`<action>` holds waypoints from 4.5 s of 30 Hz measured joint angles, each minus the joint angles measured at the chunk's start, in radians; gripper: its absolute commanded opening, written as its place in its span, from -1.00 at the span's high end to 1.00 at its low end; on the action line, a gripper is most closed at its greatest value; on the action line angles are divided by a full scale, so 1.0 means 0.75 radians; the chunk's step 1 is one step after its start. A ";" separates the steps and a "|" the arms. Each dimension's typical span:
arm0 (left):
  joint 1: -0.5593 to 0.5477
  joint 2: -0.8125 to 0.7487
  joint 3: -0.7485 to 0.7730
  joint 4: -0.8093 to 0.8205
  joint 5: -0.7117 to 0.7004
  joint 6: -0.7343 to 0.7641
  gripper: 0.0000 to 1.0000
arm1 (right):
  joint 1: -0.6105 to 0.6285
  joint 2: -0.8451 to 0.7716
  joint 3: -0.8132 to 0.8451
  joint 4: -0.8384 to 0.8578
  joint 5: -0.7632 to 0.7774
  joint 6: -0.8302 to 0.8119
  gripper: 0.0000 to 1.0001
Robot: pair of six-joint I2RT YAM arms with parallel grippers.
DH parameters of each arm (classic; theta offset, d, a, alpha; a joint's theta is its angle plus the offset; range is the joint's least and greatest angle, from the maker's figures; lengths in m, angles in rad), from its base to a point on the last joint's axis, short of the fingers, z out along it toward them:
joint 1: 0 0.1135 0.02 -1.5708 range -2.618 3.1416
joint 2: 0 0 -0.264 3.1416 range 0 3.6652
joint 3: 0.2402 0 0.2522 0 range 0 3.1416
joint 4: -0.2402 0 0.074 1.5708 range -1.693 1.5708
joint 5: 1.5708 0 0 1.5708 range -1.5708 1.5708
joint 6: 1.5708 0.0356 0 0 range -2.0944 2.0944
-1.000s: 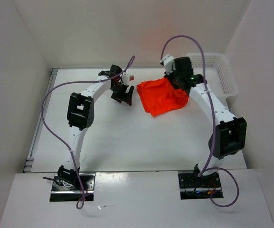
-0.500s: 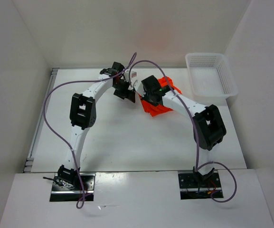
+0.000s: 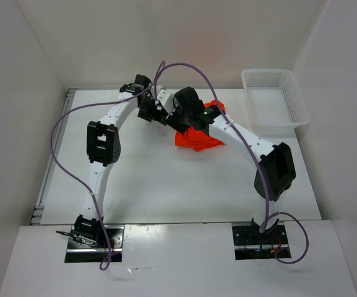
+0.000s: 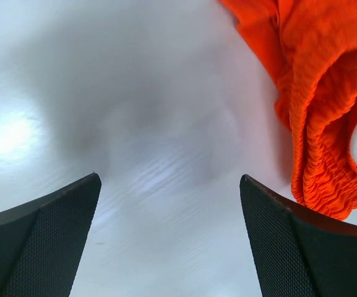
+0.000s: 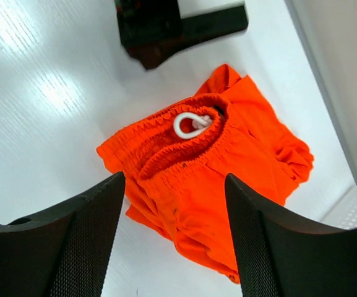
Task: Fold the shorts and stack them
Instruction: Fold the shorts
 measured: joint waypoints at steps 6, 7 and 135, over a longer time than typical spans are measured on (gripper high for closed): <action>-0.006 0.000 0.197 0.023 -0.024 0.000 -1.00 | -0.075 -0.114 -0.213 0.053 -0.009 -0.002 -0.37; -0.023 0.000 0.219 0.031 -0.018 0.000 -1.00 | -0.107 -0.112 -0.250 0.060 -0.009 -0.005 -0.37; -0.081 -0.761 -1.124 0.170 -0.113 0.005 -1.00 | -0.455 0.418 0.203 0.184 -0.328 0.271 -0.21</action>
